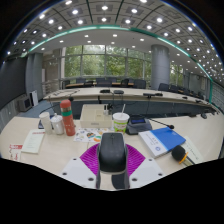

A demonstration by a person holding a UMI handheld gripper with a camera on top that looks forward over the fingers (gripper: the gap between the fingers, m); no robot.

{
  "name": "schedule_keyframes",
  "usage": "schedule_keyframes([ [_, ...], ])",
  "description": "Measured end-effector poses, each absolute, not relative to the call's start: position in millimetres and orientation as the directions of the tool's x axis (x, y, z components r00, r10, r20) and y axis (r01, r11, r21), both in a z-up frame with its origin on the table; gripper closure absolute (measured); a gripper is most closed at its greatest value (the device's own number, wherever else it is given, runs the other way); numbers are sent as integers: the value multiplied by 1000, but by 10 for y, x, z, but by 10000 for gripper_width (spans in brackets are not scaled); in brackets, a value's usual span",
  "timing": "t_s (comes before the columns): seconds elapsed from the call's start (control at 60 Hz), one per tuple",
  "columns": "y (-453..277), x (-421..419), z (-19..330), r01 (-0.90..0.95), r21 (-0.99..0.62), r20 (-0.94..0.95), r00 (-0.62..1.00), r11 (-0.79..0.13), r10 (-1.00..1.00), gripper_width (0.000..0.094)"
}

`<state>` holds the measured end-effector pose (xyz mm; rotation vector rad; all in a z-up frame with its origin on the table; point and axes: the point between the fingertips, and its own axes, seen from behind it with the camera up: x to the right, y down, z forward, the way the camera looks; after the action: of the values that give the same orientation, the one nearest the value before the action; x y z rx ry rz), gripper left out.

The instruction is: Arrange mouse

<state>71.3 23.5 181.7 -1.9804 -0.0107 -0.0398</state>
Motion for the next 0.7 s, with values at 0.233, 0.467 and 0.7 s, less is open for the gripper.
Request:
schedule_keyframes([
  [0.233,245,1768,569,53,-832,70,997,-553,-10,618],
  [0.467,216,1834,-62,9,-772,-5,1000,-636,19,555],
  [0.7,97,1807,-26,30,-754,-3,999,-657,48,64],
])
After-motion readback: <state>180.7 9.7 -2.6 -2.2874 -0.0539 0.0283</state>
